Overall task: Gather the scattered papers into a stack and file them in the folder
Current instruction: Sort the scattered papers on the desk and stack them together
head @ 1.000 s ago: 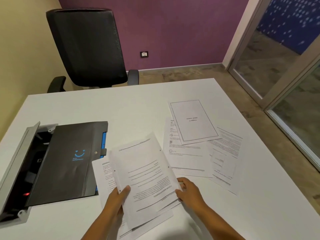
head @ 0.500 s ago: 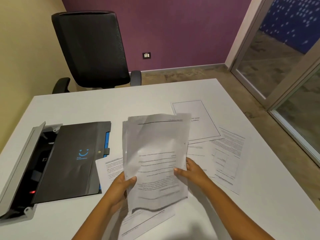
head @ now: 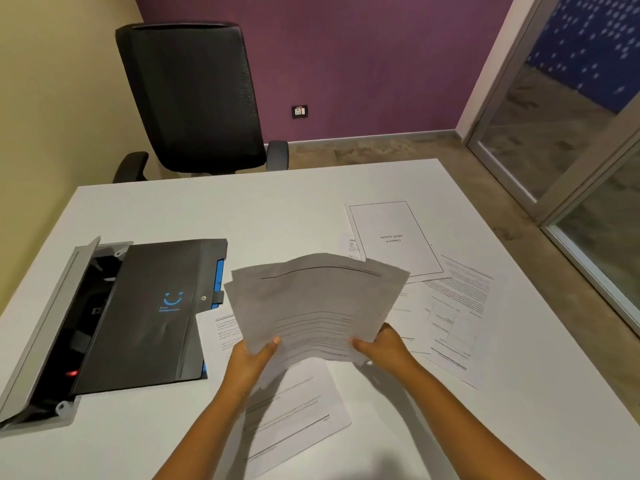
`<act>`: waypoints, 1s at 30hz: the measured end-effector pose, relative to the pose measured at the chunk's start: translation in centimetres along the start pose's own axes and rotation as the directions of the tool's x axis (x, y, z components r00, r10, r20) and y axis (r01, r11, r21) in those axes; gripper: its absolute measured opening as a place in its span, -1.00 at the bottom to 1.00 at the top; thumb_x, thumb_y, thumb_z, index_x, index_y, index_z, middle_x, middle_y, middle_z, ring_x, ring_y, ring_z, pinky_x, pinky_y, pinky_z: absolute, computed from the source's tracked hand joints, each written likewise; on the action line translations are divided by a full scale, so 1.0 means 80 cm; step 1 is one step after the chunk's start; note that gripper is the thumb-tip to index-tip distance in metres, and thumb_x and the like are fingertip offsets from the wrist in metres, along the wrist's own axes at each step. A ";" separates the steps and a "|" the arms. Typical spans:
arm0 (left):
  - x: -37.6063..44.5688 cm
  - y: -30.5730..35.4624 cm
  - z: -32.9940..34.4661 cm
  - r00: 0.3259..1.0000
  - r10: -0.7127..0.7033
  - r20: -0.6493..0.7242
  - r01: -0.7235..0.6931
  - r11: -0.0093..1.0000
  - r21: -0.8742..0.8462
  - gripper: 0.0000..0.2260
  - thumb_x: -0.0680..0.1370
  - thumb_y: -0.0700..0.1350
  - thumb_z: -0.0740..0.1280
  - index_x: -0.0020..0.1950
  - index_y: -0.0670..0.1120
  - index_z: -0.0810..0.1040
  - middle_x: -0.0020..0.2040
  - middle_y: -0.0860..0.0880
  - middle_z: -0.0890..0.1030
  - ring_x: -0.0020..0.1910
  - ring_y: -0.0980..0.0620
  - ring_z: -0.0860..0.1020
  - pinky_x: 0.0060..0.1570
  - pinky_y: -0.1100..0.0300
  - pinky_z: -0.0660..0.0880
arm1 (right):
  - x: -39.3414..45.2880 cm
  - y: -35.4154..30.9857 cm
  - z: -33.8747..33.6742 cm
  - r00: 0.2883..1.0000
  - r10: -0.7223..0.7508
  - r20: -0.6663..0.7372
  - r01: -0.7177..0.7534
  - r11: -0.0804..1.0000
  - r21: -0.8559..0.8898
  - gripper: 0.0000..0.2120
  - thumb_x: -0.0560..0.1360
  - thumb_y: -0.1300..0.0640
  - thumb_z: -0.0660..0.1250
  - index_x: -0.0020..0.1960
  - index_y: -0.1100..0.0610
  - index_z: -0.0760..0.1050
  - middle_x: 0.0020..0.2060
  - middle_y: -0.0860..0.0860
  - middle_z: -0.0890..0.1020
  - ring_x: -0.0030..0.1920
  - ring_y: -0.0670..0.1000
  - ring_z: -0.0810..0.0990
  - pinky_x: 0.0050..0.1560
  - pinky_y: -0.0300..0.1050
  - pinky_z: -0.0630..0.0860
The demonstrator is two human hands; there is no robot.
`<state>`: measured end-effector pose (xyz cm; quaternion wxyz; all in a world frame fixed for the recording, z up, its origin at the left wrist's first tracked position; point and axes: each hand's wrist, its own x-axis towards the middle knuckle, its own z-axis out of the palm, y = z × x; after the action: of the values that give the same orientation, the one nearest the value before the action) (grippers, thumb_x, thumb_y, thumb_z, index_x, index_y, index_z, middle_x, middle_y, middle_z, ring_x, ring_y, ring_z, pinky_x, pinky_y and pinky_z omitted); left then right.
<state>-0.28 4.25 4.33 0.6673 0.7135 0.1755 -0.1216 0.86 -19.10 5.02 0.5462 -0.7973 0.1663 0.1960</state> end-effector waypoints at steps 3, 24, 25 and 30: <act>-0.001 -0.003 -0.007 0.993 -0.028 -0.113 0.026 1.000 -0.013 -0.62 0.53 -0.16 0.29 0.33 -0.20 0.41 0.22 -0.18 0.54 0.17 -0.15 0.49 0.19 0.04 0.42 | 0.000 -0.007 0.009 0.993 -0.083 -0.089 0.080 0.996 -0.032 -0.67 0.45 0.20 0.38 0.20 0.19 0.48 0.08 0.06 0.62 -0.01 -0.03 0.56 -0.12 -0.38 0.46; -0.038 -0.042 -0.041 0.865 -0.398 -0.307 0.358 0.916 -0.180 -0.59 0.53 -0.21 0.29 0.36 -0.22 0.29 0.22 -0.24 0.50 -0.03 -0.15 0.45 0.01 0.00 0.44 | -0.010 0.060 0.106 0.978 0.046 0.205 0.040 0.917 -0.397 -0.48 0.44 0.07 0.36 0.34 0.04 0.27 0.19 0.06 0.32 0.17 0.05 0.48 0.22 -0.07 0.48; -0.036 -0.045 -0.043 0.876 -0.408 -0.256 0.378 0.912 -0.162 -0.60 0.53 -0.22 0.28 0.35 -0.23 0.32 0.25 -0.24 0.50 -0.03 -0.15 0.47 0.00 0.00 0.46 | -0.011 0.059 0.103 0.980 0.051 0.190 0.030 0.916 -0.399 -0.47 0.44 0.06 0.36 0.35 0.03 0.26 0.19 0.06 0.32 0.18 0.05 0.48 0.22 -0.06 0.48; -0.032 -0.045 -0.055 0.910 -0.392 -0.137 0.387 0.920 -0.063 -0.64 0.53 -0.19 0.28 0.32 -0.23 0.38 0.15 -0.26 0.55 0.01 -0.20 0.52 0.13 -0.13 0.46 | -0.008 0.053 0.078 0.993 -0.003 -0.116 -0.051 0.886 -0.462 -0.41 0.48 -0.09 0.29 0.41 0.08 0.20 0.29 0.08 0.37 0.29 0.08 0.38 0.23 -0.09 0.42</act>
<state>-4.32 8.56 2.46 0.6271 0.6597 0.3646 -0.1963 -2.54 -14.69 -0.09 0.3271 -0.9123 0.1552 0.1915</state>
